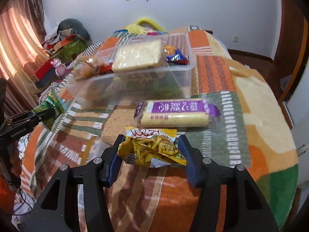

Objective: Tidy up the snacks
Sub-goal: 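Drop pea bag into box with left tool while right tool drops fries snack in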

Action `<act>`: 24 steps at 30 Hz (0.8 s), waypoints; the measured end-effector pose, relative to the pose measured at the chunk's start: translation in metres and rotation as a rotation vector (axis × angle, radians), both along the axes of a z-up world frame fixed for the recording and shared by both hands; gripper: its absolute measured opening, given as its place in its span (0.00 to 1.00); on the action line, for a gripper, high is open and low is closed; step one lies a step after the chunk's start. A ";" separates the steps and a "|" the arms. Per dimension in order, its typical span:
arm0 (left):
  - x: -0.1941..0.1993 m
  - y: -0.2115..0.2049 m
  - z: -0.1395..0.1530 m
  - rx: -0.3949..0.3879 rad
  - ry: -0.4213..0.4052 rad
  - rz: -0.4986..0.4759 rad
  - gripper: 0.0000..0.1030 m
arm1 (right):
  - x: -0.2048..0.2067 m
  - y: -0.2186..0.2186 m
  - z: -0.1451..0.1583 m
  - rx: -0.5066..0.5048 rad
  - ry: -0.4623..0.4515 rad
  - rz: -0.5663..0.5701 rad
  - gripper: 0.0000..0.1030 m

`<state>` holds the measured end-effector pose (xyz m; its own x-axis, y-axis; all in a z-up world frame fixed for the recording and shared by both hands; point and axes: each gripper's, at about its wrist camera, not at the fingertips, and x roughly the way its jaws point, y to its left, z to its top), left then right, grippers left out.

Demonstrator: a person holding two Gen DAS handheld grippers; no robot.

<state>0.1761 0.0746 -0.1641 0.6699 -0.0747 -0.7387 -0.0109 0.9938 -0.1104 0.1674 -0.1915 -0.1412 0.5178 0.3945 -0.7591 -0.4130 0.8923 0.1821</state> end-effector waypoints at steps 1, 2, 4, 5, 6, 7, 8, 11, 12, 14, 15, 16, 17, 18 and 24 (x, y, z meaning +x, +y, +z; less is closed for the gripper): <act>-0.001 -0.001 0.003 -0.001 -0.007 -0.001 0.23 | -0.001 -0.001 0.004 0.005 -0.009 0.000 0.50; -0.002 -0.003 0.009 -0.004 -0.018 -0.004 0.23 | -0.002 -0.002 0.008 0.009 -0.020 0.000 0.50; -0.001 -0.006 0.018 -0.006 -0.037 -0.007 0.23 | -0.001 -0.002 0.017 0.020 -0.044 -0.003 0.50; 0.000 -0.007 0.023 -0.006 -0.049 -0.011 0.23 | -0.002 -0.003 0.020 0.023 -0.054 -0.005 0.50; 0.002 -0.009 0.028 -0.006 -0.061 -0.015 0.23 | -0.003 -0.004 0.024 0.026 -0.067 -0.008 0.50; 0.004 -0.011 0.032 -0.005 -0.072 -0.016 0.23 | -0.003 -0.004 0.027 0.027 -0.080 -0.011 0.50; 0.006 -0.012 0.035 -0.005 -0.081 -0.017 0.23 | -0.004 -0.004 0.032 0.029 -0.097 -0.015 0.50; 0.016 -0.019 0.048 -0.005 -0.118 -0.024 0.23 | -0.002 -0.004 0.044 0.038 -0.134 -0.021 0.50; 0.017 -0.020 0.050 -0.001 -0.127 -0.026 0.23 | 0.000 -0.003 0.048 0.042 -0.146 -0.023 0.50; 0.024 -0.024 0.058 -0.003 -0.151 -0.032 0.23 | 0.005 -0.001 0.055 0.051 -0.170 -0.026 0.50; 0.028 -0.027 0.062 -0.010 -0.159 -0.038 0.23 | 0.008 0.000 0.058 0.054 -0.180 -0.028 0.50; 0.032 -0.028 0.065 -0.013 -0.167 -0.041 0.23 | 0.013 0.002 0.061 0.058 -0.193 -0.030 0.50; 0.035 -0.030 0.066 -0.013 -0.172 -0.044 0.23 | 0.014 0.003 0.063 0.060 -0.203 -0.033 0.50; 0.038 -0.031 0.068 -0.012 -0.178 -0.044 0.23 | 0.017 0.003 0.066 0.064 -0.214 -0.035 0.50; 0.067 -0.041 0.073 -0.032 -0.187 -0.068 0.23 | 0.041 0.015 0.075 0.086 -0.250 -0.037 0.50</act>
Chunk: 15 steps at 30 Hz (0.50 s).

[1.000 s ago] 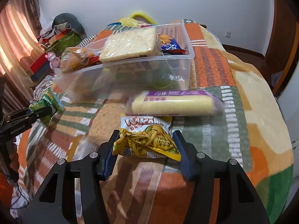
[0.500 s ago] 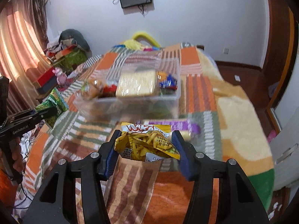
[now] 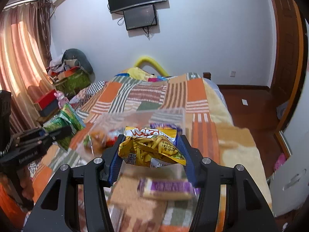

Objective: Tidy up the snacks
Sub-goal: 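Drop pea bag into box with left tool while right tool drops fries snack in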

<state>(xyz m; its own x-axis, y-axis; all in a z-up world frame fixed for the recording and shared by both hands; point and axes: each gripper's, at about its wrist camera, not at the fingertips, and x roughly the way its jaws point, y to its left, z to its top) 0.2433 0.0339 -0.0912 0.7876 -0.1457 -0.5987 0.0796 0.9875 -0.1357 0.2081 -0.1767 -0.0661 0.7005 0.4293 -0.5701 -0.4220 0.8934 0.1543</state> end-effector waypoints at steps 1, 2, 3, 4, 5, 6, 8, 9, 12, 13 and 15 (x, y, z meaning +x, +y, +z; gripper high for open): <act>0.005 -0.001 -0.001 -0.001 0.003 -0.005 0.23 | 0.003 0.001 0.000 -0.001 -0.003 0.000 0.50; 0.011 -0.003 -0.003 -0.001 0.008 -0.008 0.23 | 0.008 0.005 0.000 -0.003 -0.004 0.001 0.50; 0.016 -0.004 -0.004 -0.004 0.014 -0.011 0.23 | 0.012 0.008 -0.001 -0.003 -0.002 0.002 0.50; 0.023 -0.006 -0.007 -0.010 0.025 -0.020 0.23 | 0.018 0.013 -0.002 -0.003 0.003 0.005 0.50; 0.028 -0.006 -0.009 -0.011 0.033 -0.022 0.23 | 0.023 0.016 -0.002 -0.004 0.008 0.005 0.50; 0.032 -0.007 -0.011 -0.012 0.040 -0.021 0.23 | 0.027 0.019 -0.005 -0.007 0.014 0.006 0.50; 0.044 -0.007 -0.017 -0.015 0.058 -0.023 0.23 | 0.036 0.026 -0.009 -0.016 0.029 0.010 0.50; 0.048 -0.007 -0.019 -0.015 0.065 -0.022 0.23 | 0.039 0.029 -0.011 -0.023 0.034 0.012 0.50; 0.062 -0.007 -0.028 -0.015 0.089 -0.016 0.23 | 0.049 0.038 -0.018 -0.051 0.051 0.014 0.50; 0.066 -0.006 -0.031 -0.015 0.096 -0.010 0.23 | 0.052 0.040 -0.020 -0.055 0.059 0.018 0.50; 0.072 -0.005 -0.037 -0.017 0.114 -0.003 0.23 | 0.058 0.044 -0.023 -0.057 0.079 0.026 0.50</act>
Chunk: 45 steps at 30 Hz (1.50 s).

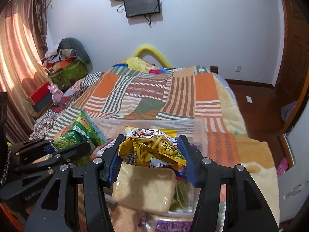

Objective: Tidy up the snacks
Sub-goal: 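Drop pea bag into box with left tool while right tool drops fries snack in, then grasp gold-striped biscuit pack with left tool while right tool grasps purple cake roll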

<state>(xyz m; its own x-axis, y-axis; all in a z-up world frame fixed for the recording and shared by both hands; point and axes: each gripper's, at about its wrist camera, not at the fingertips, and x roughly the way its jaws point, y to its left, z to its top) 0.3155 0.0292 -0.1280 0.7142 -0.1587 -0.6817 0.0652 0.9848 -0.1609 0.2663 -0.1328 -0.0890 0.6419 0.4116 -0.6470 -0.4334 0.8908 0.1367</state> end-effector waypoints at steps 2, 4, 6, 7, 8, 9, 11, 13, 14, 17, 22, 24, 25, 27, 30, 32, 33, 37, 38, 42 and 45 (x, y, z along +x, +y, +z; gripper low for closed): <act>0.003 0.001 -0.003 -0.004 0.010 0.010 0.23 | 0.004 0.002 -0.002 -0.009 0.013 0.009 0.52; 0.003 0.002 -0.005 -0.001 0.008 0.010 0.24 | 0.003 0.003 -0.001 -0.024 0.014 0.005 0.53; 0.000 0.001 -0.004 0.009 0.005 0.005 0.25 | 0.001 0.002 0.001 -0.031 0.004 0.008 0.54; -0.001 0.002 -0.004 0.010 0.003 0.005 0.25 | -0.001 0.000 0.004 -0.030 0.000 0.013 0.55; -0.004 0.002 -0.002 0.013 0.000 0.004 0.25 | -0.002 -0.002 0.006 -0.030 -0.005 0.011 0.55; -0.008 0.002 0.000 0.016 -0.003 0.002 0.25 | -0.006 -0.006 0.007 -0.030 -0.010 0.006 0.55; -0.015 0.001 0.003 0.020 -0.009 0.000 0.27 | -0.010 -0.013 0.010 -0.024 -0.012 0.008 0.55; -0.022 0.002 0.007 0.020 -0.012 -0.005 0.30 | -0.016 -0.021 0.010 -0.017 -0.006 0.009 0.55; -0.027 0.002 0.009 0.020 -0.015 -0.007 0.31 | -0.020 -0.026 0.010 -0.018 -0.002 0.007 0.55; -0.042 0.002 0.014 0.032 -0.025 -0.013 0.38 | -0.027 -0.039 0.007 -0.024 0.016 0.008 0.55; -0.067 0.000 0.011 0.058 -0.015 -0.029 0.46 | -0.042 -0.056 -0.007 -0.069 0.041 0.004 0.65; -0.077 -0.002 0.005 0.069 -0.002 -0.034 0.49 | -0.044 -0.060 -0.017 -0.096 0.061 0.013 0.67; -0.080 -0.003 0.003 0.072 0.003 -0.035 0.51 | -0.043 -0.062 -0.021 -0.105 0.072 0.017 0.68; -0.087 -0.006 -0.004 0.083 0.020 -0.038 0.51 | -0.038 -0.066 -0.031 -0.111 0.113 0.017 0.68; -0.094 -0.011 -0.015 0.073 0.057 -0.052 0.52 | -0.029 -0.070 -0.044 -0.099 0.161 -0.004 0.68; -0.097 -0.016 -0.022 0.059 0.082 -0.064 0.52 | -0.024 -0.069 -0.050 -0.106 0.173 -0.021 0.68; -0.099 -0.020 -0.025 0.050 0.094 -0.072 0.52 | -0.023 -0.067 -0.054 -0.107 0.181 -0.022 0.68; -0.107 -0.033 -0.035 0.026 0.126 -0.096 0.52 | -0.025 -0.061 -0.066 -0.089 0.225 0.008 0.62; -0.109 -0.037 -0.038 0.022 0.132 -0.102 0.52 | -0.030 -0.060 -0.066 -0.100 0.217 0.015 0.61; -0.118 -0.054 -0.046 -0.002 0.162 -0.134 0.55 | -0.048 -0.057 -0.066 -0.082 0.233 0.064 0.49; -0.124 -0.068 -0.052 -0.007 0.182 -0.161 0.57 | -0.062 -0.056 -0.068 -0.074 0.251 0.109 0.47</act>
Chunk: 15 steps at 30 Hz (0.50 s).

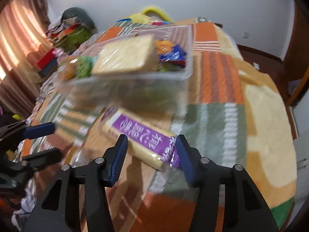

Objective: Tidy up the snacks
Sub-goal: 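Grasp gold-striped biscuit pack with left tool while right tool grasps purple cake roll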

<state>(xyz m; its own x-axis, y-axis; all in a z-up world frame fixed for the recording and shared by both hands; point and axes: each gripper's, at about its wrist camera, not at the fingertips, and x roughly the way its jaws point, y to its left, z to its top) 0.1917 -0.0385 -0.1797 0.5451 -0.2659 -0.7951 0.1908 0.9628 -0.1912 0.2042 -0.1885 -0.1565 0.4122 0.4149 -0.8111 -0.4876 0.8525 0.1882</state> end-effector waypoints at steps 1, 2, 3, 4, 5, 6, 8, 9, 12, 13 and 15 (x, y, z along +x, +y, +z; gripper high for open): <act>-0.003 -0.005 -0.002 -0.006 0.007 -0.007 0.59 | -0.004 0.001 -0.001 0.005 0.006 0.014 0.47; -0.006 -0.010 -0.005 -0.018 0.020 -0.012 0.60 | -0.009 0.003 0.000 0.010 0.012 0.034 0.47; -0.007 -0.013 -0.008 -0.022 0.027 -0.015 0.61 | -0.013 0.002 0.000 0.013 0.011 0.042 0.47; -0.008 -0.016 -0.011 -0.025 0.037 -0.020 0.61 | -0.017 0.001 0.002 0.014 0.006 0.044 0.47; -0.009 -0.019 -0.015 -0.024 0.045 -0.023 0.61 | -0.020 0.000 0.004 0.014 -0.003 0.041 0.47; -0.009 -0.022 -0.019 -0.021 0.052 -0.025 0.61 | -0.022 -0.002 0.006 0.015 -0.014 0.034 0.47; -0.009 -0.021 -0.028 -0.002 0.065 -0.023 0.61 | -0.024 -0.004 0.009 0.011 -0.029 0.024 0.47; -0.008 -0.018 -0.030 -0.006 0.066 -0.021 0.63 | -0.024 -0.005 0.010 0.009 -0.035 0.024 0.48; -0.009 -0.004 -0.033 -0.029 0.073 0.001 0.63 | -0.022 0.000 0.013 -0.016 -0.071 0.031 0.57; -0.009 -0.001 -0.033 -0.025 0.072 0.008 0.63 | -0.022 0.002 0.014 -0.025 -0.086 0.033 0.61; -0.010 0.007 -0.034 -0.005 0.069 0.030 0.63 | -0.019 0.009 0.012 -0.041 -0.104 0.046 0.63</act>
